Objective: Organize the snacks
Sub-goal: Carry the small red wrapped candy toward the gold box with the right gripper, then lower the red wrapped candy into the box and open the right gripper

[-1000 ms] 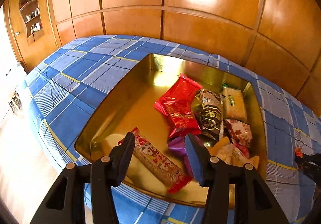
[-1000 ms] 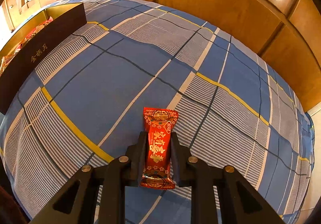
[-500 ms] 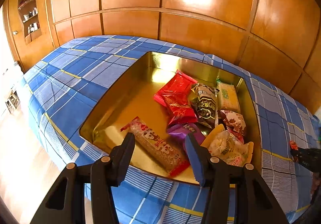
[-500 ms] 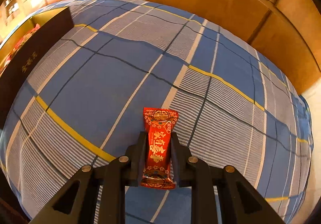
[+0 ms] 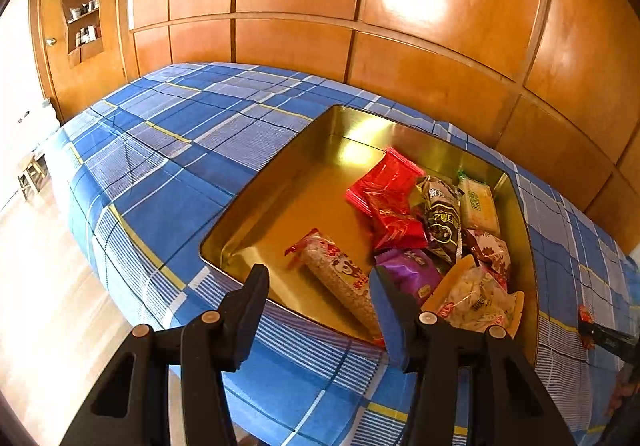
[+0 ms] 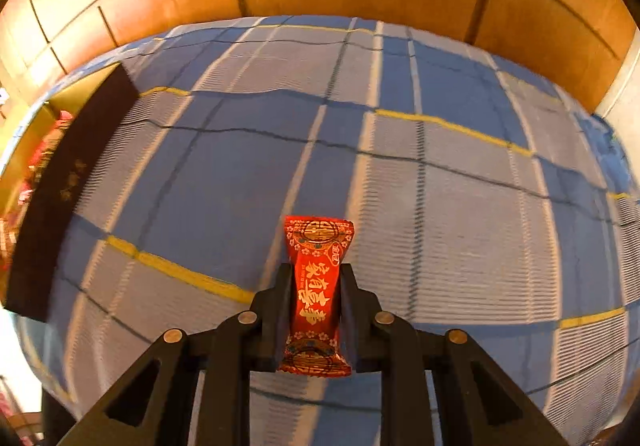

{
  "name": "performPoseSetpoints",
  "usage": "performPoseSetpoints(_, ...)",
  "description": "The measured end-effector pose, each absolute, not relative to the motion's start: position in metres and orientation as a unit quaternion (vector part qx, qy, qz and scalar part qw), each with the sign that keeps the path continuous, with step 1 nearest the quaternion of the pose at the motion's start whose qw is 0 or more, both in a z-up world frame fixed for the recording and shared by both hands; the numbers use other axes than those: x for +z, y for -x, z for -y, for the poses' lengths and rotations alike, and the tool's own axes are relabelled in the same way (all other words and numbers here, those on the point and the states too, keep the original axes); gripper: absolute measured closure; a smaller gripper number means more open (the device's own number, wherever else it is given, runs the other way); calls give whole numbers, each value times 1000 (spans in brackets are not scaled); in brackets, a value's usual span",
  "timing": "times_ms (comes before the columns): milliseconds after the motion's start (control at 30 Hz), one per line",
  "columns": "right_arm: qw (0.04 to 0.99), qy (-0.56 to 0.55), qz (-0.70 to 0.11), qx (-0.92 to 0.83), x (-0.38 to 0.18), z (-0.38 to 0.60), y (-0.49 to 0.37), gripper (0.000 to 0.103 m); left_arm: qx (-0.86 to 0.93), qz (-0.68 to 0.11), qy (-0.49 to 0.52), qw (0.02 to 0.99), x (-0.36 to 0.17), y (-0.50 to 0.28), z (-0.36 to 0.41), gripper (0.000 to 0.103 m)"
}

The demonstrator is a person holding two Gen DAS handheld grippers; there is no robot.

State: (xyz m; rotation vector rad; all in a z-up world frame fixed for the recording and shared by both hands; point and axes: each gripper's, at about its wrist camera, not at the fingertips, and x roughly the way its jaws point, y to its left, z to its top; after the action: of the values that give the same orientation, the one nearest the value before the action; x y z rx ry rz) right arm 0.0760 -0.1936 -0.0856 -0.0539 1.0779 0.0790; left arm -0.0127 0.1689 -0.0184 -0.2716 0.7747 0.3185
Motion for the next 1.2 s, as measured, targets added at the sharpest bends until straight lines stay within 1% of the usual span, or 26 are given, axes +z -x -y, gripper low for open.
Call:
performPoseSetpoints(300, 844, 10, -524, 116, -76, 148, -70, 81, 153, -375, 128, 905, -19, 13, -168, 50)
performPoseSetpoints(633, 841, 42, -502, 197, -53, 98, -45, 81, 151, -376, 123, 906, -21, 13, -167, 50)
performPoseSetpoints(767, 843, 52, -484, 229, -35, 77, -39, 81, 152, -376, 124, 906, -21, 14, -166, 50)
performPoseSetpoints(1033, 834, 76, -458, 298, -10, 15, -43, 81, 164, -366, 128, 907, -18, 18, -176, 50)
performPoseSetpoints(1200, 836, 65, -447, 313, -1, -28, -70, 81, 167, -359, 126, 909, -16, 23, -180, 50)
